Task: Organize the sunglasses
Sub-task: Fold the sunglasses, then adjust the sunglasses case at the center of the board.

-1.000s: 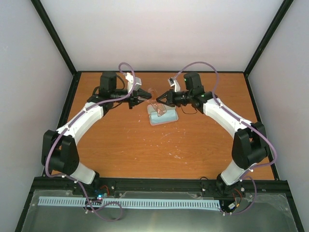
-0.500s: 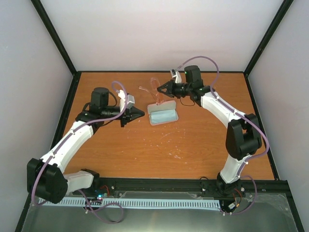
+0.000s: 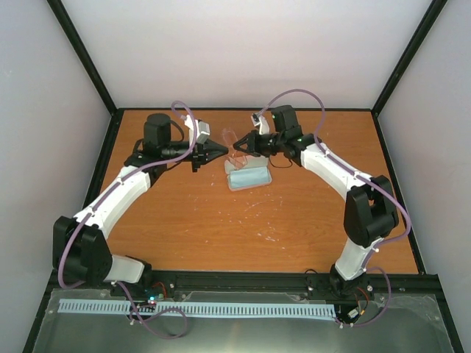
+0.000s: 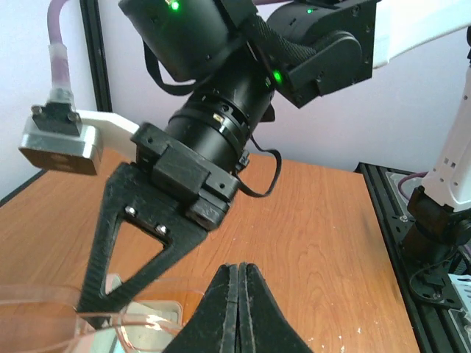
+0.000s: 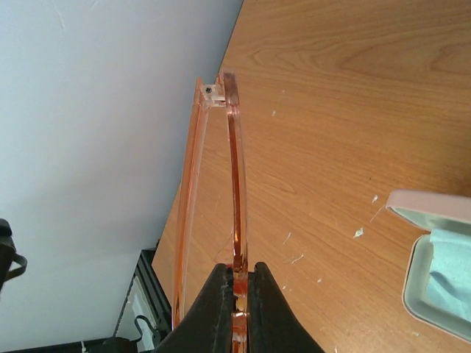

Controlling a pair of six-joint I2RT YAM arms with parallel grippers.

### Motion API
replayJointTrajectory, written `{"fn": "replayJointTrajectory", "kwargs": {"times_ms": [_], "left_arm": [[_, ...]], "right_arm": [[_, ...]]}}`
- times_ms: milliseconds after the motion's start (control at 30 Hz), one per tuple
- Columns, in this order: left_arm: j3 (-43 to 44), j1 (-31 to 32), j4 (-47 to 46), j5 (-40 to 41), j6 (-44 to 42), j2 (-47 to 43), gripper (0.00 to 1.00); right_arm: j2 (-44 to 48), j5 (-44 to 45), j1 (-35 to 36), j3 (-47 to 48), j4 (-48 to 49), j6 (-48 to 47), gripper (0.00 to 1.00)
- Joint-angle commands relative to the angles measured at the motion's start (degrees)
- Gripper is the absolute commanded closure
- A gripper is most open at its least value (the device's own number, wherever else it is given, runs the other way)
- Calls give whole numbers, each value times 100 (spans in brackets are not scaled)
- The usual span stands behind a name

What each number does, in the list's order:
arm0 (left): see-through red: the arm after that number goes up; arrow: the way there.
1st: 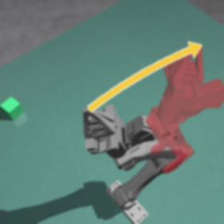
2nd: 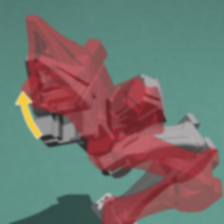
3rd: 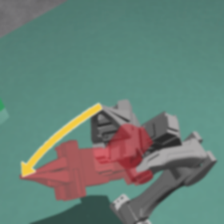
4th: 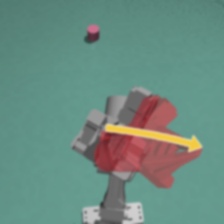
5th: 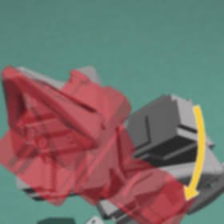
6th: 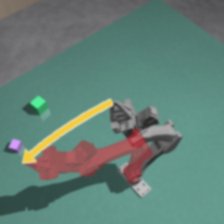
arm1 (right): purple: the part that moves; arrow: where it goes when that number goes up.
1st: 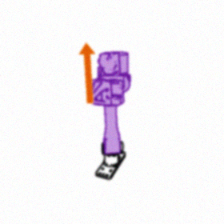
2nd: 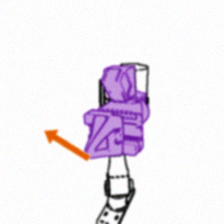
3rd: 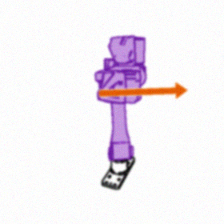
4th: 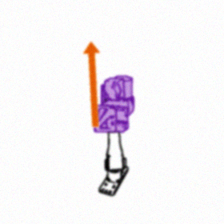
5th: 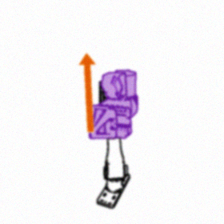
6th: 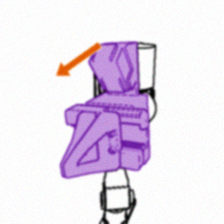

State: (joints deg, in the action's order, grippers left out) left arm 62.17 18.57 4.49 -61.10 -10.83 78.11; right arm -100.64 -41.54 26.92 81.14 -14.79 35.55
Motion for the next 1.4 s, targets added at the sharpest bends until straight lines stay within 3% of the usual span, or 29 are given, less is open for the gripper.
{"fn": "replayJointTrajectory", "kwargs": {"times_ms": [0,300,500,667,767,833,900,933,1000,1100,1233,1367], "left_arm": [[312,86,-415,-209,159,105,99],[136,86,-669,-63,116,387,99],[325,86,-776,-7,66,775,99],[426,86,-705,59,-32,854,97],[523,86,-745,182,69,619,68],[581,79,-752,442,98,358,48],[645,57,-638,938,41,142,45],[680,28,-503,1153,-76,102,48],[812,-93,-70,1480,-478,188,68],[927,-402,596,1682,-1111,676,87],[1276,-590,1188,2083,-1983,1690,98],[1955,-626,1657,2329,-2262,2894,99]], "right_arm": [[371,26,72,-128,98,-28,97],[763,-643,150,-274,283,-165,97],[1017,-1057,320,-252,-140,-404,97],[1343,-648,319,-581,-395,-424,97],[1386,-149,138,-895,-404,-144,97],[1473,24,-86,-1281,164,314,97],[1599,216,-243,-1668,810,792,97],[1653,321,-296,-1806,1042,967,97],[1735,592,-359,-1983,1337,1210,97],[1882,1127,-371,-2304,1787,1699,97],[2191,1972,-371,-2873,2512,2548,97],[2509,2717,-371,-3222,2629,2873,97]]}}
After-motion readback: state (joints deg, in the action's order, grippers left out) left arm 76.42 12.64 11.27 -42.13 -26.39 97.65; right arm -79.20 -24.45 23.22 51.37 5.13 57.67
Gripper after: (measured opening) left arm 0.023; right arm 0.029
